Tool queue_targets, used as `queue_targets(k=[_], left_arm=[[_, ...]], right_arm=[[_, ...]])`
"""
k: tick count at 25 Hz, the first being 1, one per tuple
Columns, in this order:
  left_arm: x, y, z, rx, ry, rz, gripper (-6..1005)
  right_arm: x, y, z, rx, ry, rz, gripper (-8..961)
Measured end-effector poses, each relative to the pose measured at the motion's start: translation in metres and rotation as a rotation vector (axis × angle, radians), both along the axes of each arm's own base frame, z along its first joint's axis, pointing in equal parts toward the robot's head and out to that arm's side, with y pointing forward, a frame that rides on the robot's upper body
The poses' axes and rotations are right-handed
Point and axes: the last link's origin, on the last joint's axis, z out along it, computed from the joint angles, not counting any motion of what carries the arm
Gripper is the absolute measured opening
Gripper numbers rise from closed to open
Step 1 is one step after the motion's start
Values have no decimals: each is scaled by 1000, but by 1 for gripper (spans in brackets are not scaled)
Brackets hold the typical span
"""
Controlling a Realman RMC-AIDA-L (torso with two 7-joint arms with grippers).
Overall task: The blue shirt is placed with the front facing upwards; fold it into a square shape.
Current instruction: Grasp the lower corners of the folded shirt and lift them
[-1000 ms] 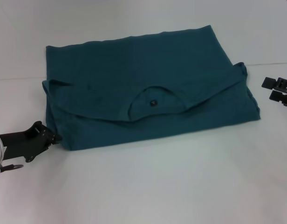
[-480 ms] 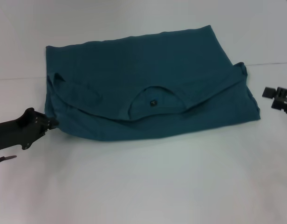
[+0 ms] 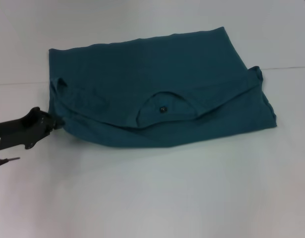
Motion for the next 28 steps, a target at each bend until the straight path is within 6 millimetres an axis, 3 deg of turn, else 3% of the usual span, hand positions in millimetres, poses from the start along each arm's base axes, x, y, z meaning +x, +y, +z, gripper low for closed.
queue_targets(k=[4, 12, 22, 28], left_arm=[[9, 8, 2, 8, 10, -32, 16], [19, 12, -1, 5, 14, -64, 16], [14, 9, -1, 7, 9, -52, 17], [15, 8, -2, 5, 3, -54, 17]], right_arm=[[-11, 18, -1, -50, -115, -29, 755], [-30, 46, -37, -32, -209, 23, 747], [-40, 58, -88, 1, -249, 64, 736], [-35, 60, -112, -23, -303, 66, 730]])
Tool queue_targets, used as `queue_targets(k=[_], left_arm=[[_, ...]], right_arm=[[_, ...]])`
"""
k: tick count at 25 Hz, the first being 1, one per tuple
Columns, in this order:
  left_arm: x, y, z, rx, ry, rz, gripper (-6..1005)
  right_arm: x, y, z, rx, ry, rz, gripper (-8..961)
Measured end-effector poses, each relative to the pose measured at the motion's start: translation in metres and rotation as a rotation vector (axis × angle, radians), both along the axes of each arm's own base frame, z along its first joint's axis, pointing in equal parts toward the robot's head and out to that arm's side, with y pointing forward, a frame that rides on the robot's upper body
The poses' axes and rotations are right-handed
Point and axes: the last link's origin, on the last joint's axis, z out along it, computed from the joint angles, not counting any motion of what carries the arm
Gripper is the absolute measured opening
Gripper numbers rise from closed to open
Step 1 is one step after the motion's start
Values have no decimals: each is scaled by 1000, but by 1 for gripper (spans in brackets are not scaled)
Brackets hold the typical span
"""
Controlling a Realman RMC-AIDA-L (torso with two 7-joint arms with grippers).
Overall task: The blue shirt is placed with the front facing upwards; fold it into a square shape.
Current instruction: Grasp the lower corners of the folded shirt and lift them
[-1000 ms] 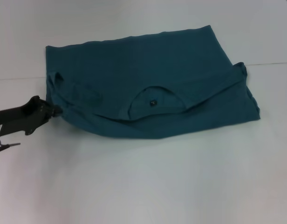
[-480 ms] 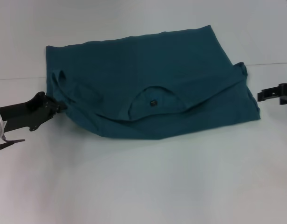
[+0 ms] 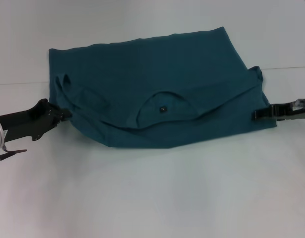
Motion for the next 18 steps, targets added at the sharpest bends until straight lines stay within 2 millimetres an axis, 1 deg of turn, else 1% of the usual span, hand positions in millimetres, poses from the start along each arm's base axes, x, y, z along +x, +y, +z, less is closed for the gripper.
queue_targets(k=[6, 18], left_arm=[[1, -1, -2, -3, -3, -1, 17], [2, -4, -5, -10, -17, -11, 17]], right_arm=[[2, 1, -13, 12, -32, 11, 724], [4, -2, -14, 23, -22, -2, 711]])
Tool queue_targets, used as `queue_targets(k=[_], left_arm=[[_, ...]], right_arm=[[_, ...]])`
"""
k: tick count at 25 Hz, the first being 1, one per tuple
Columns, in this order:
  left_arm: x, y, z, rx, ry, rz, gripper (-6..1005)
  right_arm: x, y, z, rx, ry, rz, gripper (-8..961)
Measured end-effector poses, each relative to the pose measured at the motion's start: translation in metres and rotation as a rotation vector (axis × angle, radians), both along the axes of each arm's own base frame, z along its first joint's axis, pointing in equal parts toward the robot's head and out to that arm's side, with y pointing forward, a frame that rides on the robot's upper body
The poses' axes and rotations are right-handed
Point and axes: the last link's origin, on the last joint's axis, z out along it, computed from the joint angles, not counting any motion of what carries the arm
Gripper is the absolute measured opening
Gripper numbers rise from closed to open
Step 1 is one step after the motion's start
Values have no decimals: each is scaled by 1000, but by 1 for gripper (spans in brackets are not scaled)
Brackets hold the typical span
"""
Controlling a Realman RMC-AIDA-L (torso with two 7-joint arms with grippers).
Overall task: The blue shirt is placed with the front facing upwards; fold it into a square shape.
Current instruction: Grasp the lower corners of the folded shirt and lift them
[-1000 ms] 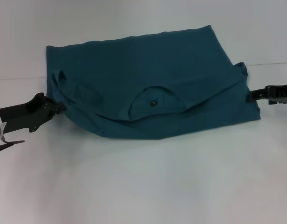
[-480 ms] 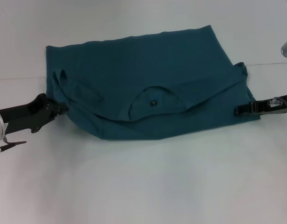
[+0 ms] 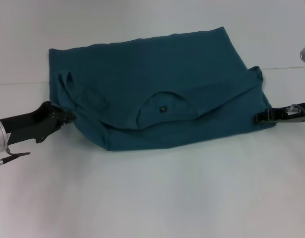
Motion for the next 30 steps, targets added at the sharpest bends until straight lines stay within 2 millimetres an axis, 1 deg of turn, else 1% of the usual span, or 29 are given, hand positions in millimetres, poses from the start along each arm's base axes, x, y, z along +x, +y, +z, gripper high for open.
queue_targets(k=[3, 14, 16, 24, 26, 27, 30], left_arm=[[0, 0, 0, -1, 0, -1, 17], [0, -1, -1, -7, -5, -3, 18], [0, -2, 0, -6, -4, -2, 18], [0, -4, 1, -25, 1, -21, 21], [1, -7, 5, -47, 10, -47, 21], [1, -9, 7, -56, 15, -57, 22], [0, -18, 16, -103, 31, -94, 23]], right_arm=[[0, 0, 0, -3, 3, -2, 708], [1, -4, 10, -14, 21, -9, 252], [1, -5, 14, -13, 22, -7, 36], [0, -8, 23, -23, 40, -11, 21], [-5, -15, 27, -79, 65, -10, 21], [-5, -15, 27, -79, 65, -10, 21], [-12, -26, 36, -147, 91, -4, 21]])
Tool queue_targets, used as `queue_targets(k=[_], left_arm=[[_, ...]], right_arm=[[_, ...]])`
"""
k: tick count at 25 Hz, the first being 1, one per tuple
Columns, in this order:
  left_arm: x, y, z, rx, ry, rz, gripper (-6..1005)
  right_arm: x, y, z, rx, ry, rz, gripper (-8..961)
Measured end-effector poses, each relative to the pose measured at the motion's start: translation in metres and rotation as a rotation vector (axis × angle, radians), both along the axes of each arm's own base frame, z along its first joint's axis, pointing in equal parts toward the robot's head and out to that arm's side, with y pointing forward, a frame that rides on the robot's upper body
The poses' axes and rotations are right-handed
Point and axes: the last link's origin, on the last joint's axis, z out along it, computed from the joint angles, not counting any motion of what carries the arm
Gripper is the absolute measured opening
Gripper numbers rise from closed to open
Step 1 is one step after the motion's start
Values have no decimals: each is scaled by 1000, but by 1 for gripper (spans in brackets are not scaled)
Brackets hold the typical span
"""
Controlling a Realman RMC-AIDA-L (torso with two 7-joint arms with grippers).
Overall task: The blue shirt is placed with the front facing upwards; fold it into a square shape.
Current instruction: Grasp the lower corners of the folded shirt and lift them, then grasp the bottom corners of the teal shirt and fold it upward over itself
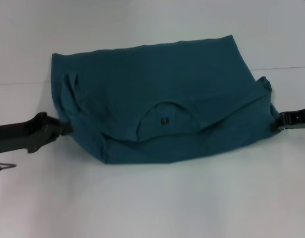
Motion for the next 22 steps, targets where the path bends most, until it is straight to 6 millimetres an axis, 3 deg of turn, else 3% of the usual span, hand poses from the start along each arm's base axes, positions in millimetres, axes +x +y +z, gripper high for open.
queue_targets(k=[8, 16, 22], left_arm=[[-16, -33, 23, -131, 66, -7, 25], [-20, -63, 29, -283, 89, -34, 27], [-21, -83, 36, -335, 76, -37, 29]], right_arm=[[-15, -35, 9, -196, 74, -1, 21], [-12, -62, -1, -354, 102, -37, 21], [-8, -84, 4, -428, 161, -56, 22]])
